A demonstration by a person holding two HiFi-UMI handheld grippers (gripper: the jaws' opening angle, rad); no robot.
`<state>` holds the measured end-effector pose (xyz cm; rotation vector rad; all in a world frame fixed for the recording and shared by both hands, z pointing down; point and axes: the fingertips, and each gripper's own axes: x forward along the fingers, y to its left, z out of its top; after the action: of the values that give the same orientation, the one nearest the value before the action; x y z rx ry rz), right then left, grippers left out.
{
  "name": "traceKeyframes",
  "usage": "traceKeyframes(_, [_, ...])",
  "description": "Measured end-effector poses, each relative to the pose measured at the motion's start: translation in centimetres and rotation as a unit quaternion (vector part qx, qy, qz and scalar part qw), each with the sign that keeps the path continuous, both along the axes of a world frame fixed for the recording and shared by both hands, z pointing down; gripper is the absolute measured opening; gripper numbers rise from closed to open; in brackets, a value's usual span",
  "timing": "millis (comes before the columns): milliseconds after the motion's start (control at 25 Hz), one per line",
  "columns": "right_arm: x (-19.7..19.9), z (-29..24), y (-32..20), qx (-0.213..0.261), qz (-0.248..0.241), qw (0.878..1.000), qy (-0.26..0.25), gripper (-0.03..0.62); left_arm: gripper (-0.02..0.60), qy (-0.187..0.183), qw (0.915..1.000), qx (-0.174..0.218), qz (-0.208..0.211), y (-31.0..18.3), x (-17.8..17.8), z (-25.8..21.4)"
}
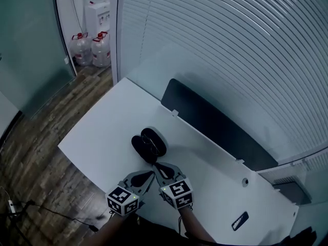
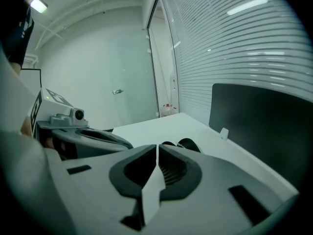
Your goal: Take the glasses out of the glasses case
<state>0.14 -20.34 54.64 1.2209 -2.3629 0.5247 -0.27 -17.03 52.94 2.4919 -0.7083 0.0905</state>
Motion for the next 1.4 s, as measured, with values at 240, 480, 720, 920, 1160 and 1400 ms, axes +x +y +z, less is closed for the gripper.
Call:
traceKeyframes(240, [0.4, 1.8, -1.2, -0.020, -0.006, 0.999, 0.028, 0.018, 0.000, 0.001, 0.9997, -0.025, -0.008, -1.2, 0.4, 1.7])
traceKeyframes(480, [0.9, 2.8, -2.6, -0.030, -0.008, 0.998, 0.053, 0.032, 0.000, 0.003, 0.9992, -0.038, -0.009, -2.6, 0.6, 2.7])
traceKeyframes(720, [1.1, 4.1, -4.5, -0.048, -0.014, 0.997, 0.064, 0.081, 0.000, 0.008, 0.9983, -0.054, -0.018, -4.3, 0.5, 3.8])
traceKeyframes(920, [1.2, 5.5, -5.8, -0.075, -0.020, 0.994, 0.075, 0.080, 0.000, 0.007, 0.9974, -0.067, -0.025, -5.7, 0.5, 4.8])
traceKeyframes(1160, [1.9, 7.6, -7.8, -0.095, -0.026, 0.989, 0.107, 0.081, 0.000, 0.023, 0.9959, -0.079, -0.039, -6.8, 1.0, 5.8])
traceKeyframes(1400, [1.7, 8.7, -8.8, -0.105, -0.045, 0.985, 0.126, 0.093, 0.000, 0.024, 0.9946, -0.089, -0.048, -7.7, 1.1, 6.8])
